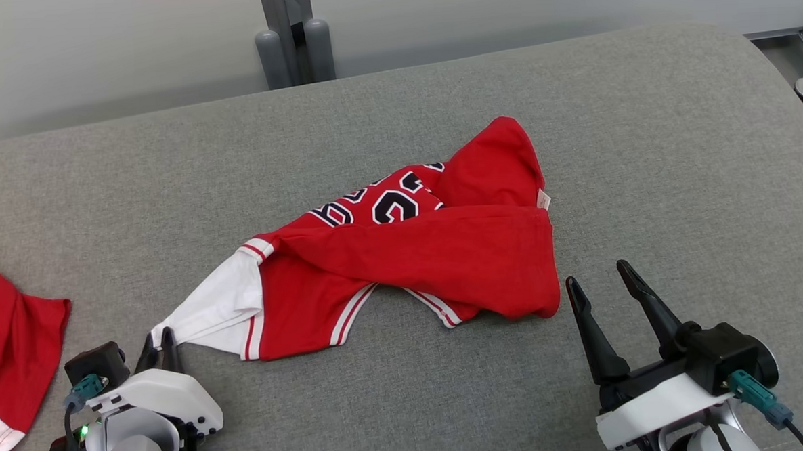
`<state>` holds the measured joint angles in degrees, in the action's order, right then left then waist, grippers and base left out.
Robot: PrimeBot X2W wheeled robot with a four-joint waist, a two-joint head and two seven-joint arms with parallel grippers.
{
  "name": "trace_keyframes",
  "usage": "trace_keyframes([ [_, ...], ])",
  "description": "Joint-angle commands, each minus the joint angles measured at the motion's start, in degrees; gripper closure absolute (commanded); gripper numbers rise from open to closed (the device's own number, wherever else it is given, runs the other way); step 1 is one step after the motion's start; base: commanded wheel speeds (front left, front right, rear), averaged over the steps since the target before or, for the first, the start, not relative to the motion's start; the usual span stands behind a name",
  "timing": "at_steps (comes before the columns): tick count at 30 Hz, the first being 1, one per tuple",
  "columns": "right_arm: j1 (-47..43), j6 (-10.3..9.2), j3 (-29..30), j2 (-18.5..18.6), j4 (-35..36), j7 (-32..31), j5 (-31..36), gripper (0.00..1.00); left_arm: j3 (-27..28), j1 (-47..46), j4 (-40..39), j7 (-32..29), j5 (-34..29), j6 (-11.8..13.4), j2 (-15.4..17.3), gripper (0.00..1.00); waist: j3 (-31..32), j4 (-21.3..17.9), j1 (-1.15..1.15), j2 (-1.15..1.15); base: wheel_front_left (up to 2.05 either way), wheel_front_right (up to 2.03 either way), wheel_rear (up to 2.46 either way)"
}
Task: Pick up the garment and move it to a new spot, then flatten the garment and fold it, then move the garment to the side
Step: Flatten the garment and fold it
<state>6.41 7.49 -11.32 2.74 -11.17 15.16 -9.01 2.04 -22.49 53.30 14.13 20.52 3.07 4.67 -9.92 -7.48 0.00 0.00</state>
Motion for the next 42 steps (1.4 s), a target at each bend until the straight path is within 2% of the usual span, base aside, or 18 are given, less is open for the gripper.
trace_keyframes([
  [1,0.5,0.0,0.1,0.3,0.2,0.1,0.0,0.0,0.0,-0.5,0.9,-0.6,0.3,-0.3,0.2,0.74,-0.1,-0.1,0.0,0.0,0.0,0.0,0.0],
  [2,0.6,0.0,0.1,0.3,0.2,0.1,-0.1,0.0,-0.1,-0.8,2.2,-0.9,0.7,-0.8,0.0,0.93,-0.3,-0.2,0.0,0.0,0.0,0.0,0.0],
  [3,0.6,0.0,0.1,0.3,0.2,0.1,-0.1,0.0,-0.1,-0.8,2.2,-0.9,0.7,-0.8,0.0,0.93,-0.3,-0.2,0.0,0.0,0.0,0.0,0.0],
  [4,0.6,0.0,0.2,0.3,0.2,0.1,-0.2,0.0,-0.2,-0.9,2.2,-0.6,0.8,-1.0,0.0,1.0,-0.4,-0.2,0.0,0.0,0.0,0.0,0.0],
  [6,0.9,0.0,0.3,0.3,0.2,0.1,-0.2,0.0,-0.4,-1.0,1.5,0.1,0.3,-1.0,0.1,1.0,-0.5,-0.3,0.0,0.0,0.0,0.0,0.0],
  [9,2.3,0.0,-0.3,0.3,-0.1,0.1,-0.5,0.0,0.1,0.1,-3.8,1.0,-0.5,-0.2,0.1,1.0,-0.9,0.0,0.0,0.0,0.0,0.0,0.0],
  [12,4.8,0.0,-1.3,0.3,-0.9,0.1,-1.9,0.0,1.4,2.1,-11.5,1.0,-0.8,-0.2,-0.3,1.0,-1.3,0.5,0.0,0.0,0.0,0.0,0.0],
  [14,6.3,0.0,-2.1,0.3,-3.9,0.1,-5.0,0.0,1.9,3.7,-16.5,1.0,-0.3,-0.6,-0.7,1.0,-1.3,1.1,0.0,0.0,0.0,0.0,0.0],
  [17,14.7,0.0,-5.1,0.4,-18.0,0.1,-11.9,0.0,0.7,7.7,-26.1,1.1,1.6,-0.7,-1.4,1.0,-1.3,2.5,0.0,0.0,0.0,0.0,0.0],
  [24,26.5,0.0,-7.4,1.5,-35.5,-2.7,-15.8,0.0,-2.5,10.2,-32.2,-0.3,2.7,1.1,-1.6,1.0,-2.1,4.3,0.0,0.0,0.0,0.0,0.0],
  [27,28.3,0.0,-8.7,1.3,-38.2,-3.5,-17.7,0.0,-3.2,10.5,-33.2,-0.7,2.9,1.5,-1.6,1.0,-2.4,4.5,0.0,0.0,0.0,0.0,0.0],
  [28,29.5,0.0,-10.9,1.2,-39.8,-3.2,-19.5,0.55,-3.6,10.8,-34.0,-0.9,3.2,1.8,-1.6,1.0,-2.6,4.6,0.0,0.0,0.0,0.0,0.0],
  [30,30.3,0.0,-12.2,2.0,-40.6,-2.3,-19.8,1.0,-3.9,10.9,-34.4,-1.1,3.1,2.0,-1.6,1.0,-2.6,4.8,0.0,0.0,0.0,0.0,0.0],
  [34,31.4,0.0,-13.4,2.4,-40.1,-0.8,-20.8,1.0,-3.4,10.3,-35.8,-0.8,3.3,2.0,-1.3,1.0,-2.4,4.7,0.0,0.0,0.0,0.0,0.0],
  [37,32.2,0.0,-13.8,3.6,-38.8,-0.1,-21.0,1.0,-2.4,9.3,-38.0,-0.4,4.5,0.9,-0.7,1.0,-1.7,4.2,0.0,0.0,0.0,0.0,0.0],
  [42,32.6,0.0,-10.4,5.7,-32.1,0.2,-21.6,1.0,-0.3,7.1,-41.8,-1.8,8.2,-1.2,0.5,1.0,0.5,3.2,0.0,0.0,0.0,0.0,0.0],
])
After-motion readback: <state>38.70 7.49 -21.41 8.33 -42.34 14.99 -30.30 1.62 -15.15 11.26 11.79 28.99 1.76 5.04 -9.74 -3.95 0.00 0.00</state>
